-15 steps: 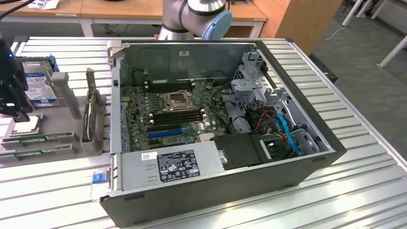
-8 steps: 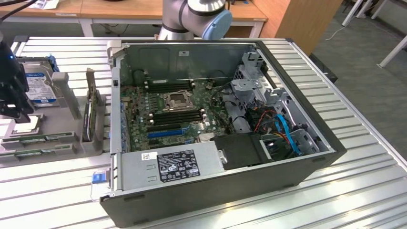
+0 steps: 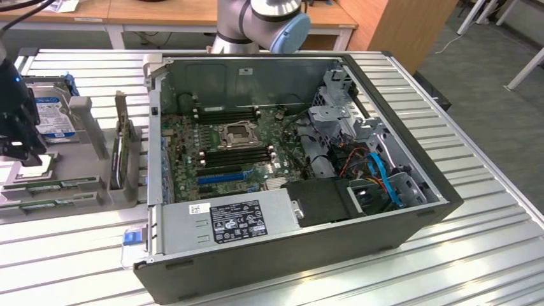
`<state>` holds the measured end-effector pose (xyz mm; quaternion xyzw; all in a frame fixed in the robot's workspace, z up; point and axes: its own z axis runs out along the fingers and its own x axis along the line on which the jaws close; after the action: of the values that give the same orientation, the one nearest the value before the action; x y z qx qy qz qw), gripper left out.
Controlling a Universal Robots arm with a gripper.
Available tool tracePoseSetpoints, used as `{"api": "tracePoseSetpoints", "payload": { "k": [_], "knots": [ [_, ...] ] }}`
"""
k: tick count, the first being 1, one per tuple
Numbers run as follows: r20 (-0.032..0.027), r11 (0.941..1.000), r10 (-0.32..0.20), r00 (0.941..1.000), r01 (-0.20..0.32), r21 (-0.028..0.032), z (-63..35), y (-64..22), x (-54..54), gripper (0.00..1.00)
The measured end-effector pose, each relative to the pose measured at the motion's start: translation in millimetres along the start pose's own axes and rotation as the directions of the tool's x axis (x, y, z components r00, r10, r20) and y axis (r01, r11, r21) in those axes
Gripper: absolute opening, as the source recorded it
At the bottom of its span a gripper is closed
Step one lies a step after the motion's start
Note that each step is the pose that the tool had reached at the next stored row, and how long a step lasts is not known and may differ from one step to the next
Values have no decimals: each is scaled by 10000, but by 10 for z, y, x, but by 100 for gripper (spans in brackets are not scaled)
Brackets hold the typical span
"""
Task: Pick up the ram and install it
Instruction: 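Pick up the ram and move it above insertion slot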
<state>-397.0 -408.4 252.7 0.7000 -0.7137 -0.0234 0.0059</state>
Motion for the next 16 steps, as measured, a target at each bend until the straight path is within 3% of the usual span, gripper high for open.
{"api": "tracePoseSetpoints", "payload": {
  "k": [8,16],
  "knots": [
    [1,10000,1,10000,-1,1,6,0,1,31],
    [0,10000,0,10000,0,0,3,-2,84,31]
  ]
}}
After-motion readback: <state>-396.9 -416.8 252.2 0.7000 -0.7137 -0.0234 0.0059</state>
